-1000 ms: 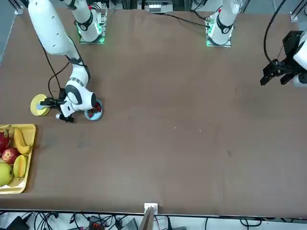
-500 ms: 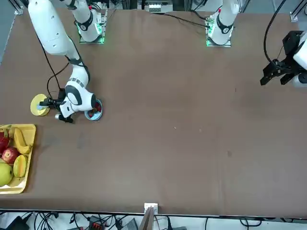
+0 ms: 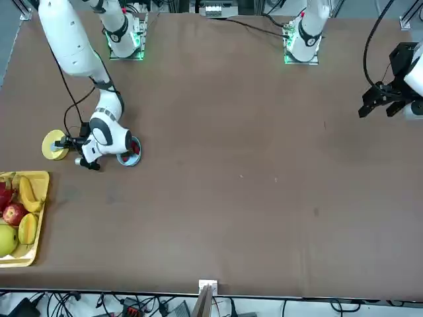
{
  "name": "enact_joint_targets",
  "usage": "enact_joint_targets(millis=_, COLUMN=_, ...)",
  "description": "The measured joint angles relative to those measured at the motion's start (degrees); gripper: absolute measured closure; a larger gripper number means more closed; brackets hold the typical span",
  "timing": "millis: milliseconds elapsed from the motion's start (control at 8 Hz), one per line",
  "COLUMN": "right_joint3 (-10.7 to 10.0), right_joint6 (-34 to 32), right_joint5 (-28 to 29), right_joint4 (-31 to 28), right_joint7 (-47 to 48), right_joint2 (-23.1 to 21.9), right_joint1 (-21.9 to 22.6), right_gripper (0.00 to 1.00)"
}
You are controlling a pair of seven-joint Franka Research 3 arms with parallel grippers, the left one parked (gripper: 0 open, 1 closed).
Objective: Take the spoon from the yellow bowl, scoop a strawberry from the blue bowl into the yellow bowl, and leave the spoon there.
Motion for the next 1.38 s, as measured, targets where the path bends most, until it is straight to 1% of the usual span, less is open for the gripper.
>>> enact_joint_targets(millis=500, right_joint3=0.0, right_joint6=-0.8, right_joint5=0.2, right_joint4=1.8, right_joint7=0.3, right_joint2=-0.5, right_joint1=0.0, right_gripper=0.89)
enact_joint_targets(millis=750, right_joint3=0.1, right_joint6=-0.9, right_joint5=2.0, right_joint4=3.1, right_joint7=0.4, right_joint2=-2.6, right_joint1=0.0, right_gripper=0.89)
enact_joint_targets(millis=875, right_joint3=0.6, right_joint6=-0.8, right_joint5=4.3, right_joint4=4.1, right_joint7=0.3, right_joint2=-4.4, right_joint1=0.0, right_gripper=0.89)
enact_joint_targets(millis=1125, right_joint3=2.7, right_joint6=-0.8, right_joint5=9.1, right_joint4=6.3, right_joint7=-1.9, right_joint2=-8.7, right_joint1=0.2, right_gripper=0.89)
enact_joint_targets(millis=1250, right_joint3=3.6, right_joint6=-0.8, right_joint5=10.7, right_joint4=6.9, right_joint7=-3.1, right_joint2=-11.1, right_joint1=0.4, right_gripper=0.89)
enact_joint_targets(millis=1375, right_joint3=5.2, right_joint6=-0.8, right_joint5=11.5, right_joint4=7.2, right_joint7=-4.0, right_joint2=-13.4, right_joint1=0.5, right_gripper=0.89)
